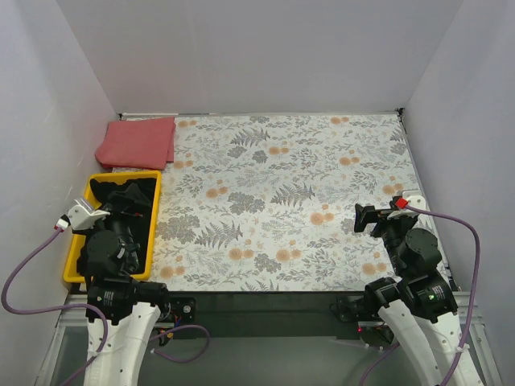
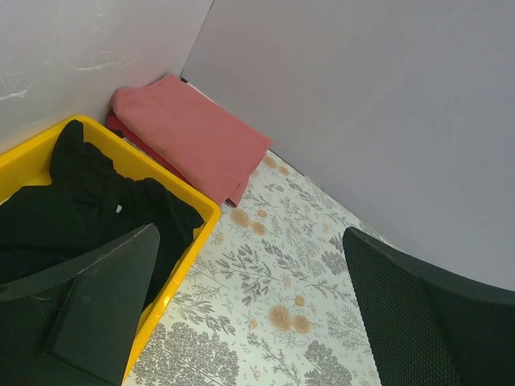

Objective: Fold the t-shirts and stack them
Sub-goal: Grab the tshirt from the pile

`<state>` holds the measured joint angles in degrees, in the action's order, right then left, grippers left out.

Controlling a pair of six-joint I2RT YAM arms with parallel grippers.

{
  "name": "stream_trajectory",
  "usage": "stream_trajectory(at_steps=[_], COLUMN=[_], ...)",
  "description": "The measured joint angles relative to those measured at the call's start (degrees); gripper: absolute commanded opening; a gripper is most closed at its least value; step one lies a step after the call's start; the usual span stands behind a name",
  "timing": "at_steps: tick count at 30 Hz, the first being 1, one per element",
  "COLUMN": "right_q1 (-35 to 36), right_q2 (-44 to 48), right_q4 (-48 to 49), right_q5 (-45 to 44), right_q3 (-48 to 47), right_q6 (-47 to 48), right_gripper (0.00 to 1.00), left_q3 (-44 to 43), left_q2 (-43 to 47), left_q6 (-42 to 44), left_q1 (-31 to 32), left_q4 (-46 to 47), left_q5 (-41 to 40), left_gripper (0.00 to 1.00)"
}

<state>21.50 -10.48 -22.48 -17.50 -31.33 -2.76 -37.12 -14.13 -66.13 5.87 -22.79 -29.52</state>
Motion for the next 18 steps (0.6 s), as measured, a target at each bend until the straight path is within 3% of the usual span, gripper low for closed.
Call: stream_trajectory(at_steps=[5,10,18], right_q1=[0.0,0.0,0.3], right_q2=[0.0,0.0,0.7], right_q4=[0.0,0.1,0.4], right_q5=[0.2,1.1,1.6], right_q3=[0.0,0.2,1.1], right_q6=[0.0,0.0,0.0], right_gripper=[0.98,0.98,0.98], left_q3=[0.0,0.0,-3.7], left_q2=[-1.5,-9.3,-37.0], left_q6=[-0.6,-1.9,-6.4], left_q1=[0.0,0.0,-0.2], left_q4=[0.1,0.0,-2.4], left_q5=[-0.2,0.4,8.2], left_gripper=[0.98,0.98,0.98])
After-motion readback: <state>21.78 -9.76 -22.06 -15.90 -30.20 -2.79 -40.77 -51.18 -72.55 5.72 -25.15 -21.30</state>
